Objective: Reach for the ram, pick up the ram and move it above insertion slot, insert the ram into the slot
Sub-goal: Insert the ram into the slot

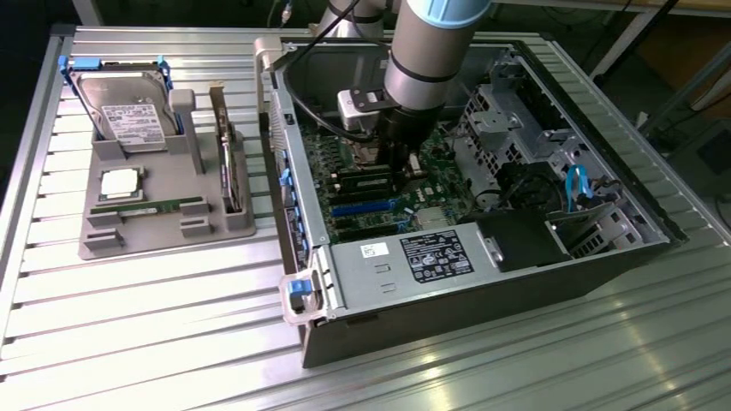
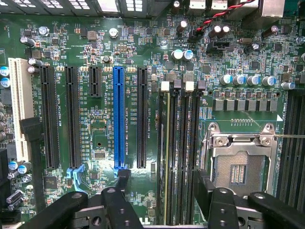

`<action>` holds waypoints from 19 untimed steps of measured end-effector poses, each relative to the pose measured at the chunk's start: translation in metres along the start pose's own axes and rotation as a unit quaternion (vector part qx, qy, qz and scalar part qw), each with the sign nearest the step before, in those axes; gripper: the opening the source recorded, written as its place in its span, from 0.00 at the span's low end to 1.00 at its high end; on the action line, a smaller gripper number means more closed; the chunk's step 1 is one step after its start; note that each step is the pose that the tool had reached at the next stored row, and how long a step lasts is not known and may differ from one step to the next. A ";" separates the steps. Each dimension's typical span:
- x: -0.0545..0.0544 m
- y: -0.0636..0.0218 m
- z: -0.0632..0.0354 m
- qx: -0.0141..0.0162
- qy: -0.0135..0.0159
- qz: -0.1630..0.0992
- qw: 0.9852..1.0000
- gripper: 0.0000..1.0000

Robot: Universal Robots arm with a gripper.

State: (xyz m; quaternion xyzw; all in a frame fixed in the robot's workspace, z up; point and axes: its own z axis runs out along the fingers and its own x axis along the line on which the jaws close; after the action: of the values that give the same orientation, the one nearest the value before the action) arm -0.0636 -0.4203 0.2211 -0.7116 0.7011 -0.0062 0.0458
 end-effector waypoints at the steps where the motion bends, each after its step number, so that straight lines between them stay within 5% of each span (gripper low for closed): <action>1: 0.000 -0.0003 -0.0044 0.000 0.000 0.000 1.000 0.64; 7: -0.002 -0.0032 -0.0436 0.000 0.000 0.000 1.000 0.64; 13: -0.003 -0.0043 -0.0580 0.000 0.000 0.000 1.000 0.64; 19: -0.003 -0.0044 -0.0595 0.000 0.000 0.000 1.000 0.64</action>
State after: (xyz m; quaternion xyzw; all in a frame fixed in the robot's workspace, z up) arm -0.0636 -0.4203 0.2809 -0.7116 0.7011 -0.0062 0.0458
